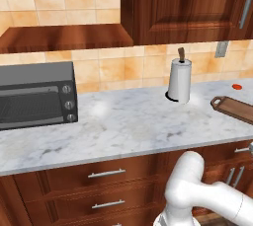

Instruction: Open the drawer on the right and place the cutting tools on the cutting board.

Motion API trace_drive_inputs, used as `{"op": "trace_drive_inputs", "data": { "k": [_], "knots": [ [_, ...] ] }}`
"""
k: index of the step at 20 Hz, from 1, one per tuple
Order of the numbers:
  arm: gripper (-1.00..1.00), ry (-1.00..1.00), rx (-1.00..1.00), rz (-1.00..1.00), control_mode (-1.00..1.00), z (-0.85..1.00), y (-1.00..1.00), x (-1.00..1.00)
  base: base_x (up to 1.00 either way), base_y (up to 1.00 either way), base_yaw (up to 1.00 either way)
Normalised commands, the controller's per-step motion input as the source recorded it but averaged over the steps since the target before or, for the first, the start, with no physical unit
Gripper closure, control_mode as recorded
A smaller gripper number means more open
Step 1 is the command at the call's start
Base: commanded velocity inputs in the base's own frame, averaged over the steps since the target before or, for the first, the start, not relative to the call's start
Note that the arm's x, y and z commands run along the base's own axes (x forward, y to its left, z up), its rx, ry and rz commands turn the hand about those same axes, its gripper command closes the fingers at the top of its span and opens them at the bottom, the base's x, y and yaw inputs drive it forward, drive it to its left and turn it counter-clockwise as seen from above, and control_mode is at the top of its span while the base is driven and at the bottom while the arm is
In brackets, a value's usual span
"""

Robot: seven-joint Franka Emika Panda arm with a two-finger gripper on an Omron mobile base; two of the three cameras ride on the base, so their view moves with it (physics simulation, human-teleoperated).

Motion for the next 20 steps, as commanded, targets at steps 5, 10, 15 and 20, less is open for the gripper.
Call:
{"op": "trace_drive_inputs", "data": {
  "k": [5,10,15,20],
  "knots": [
    [1.00,0.00,0.00,-0.01,-1.00,-0.21,0.00,-0.66,0.00,0.00,0.00],
    [1.00,0.00,0.00,-0.03,-1.00,-0.31,0.00,-1.00,0.00,0.00,0.00],
    [1.00,0.00,0.00,-0.02,-1.00,-0.28,0.00,-0.93,0.00,0.00,0.00],
    [1.00,0.00,0.00,0.00,-1.00,-0.20,0.00,-0.72,0.00,0.00,0.00]
  ]
}}
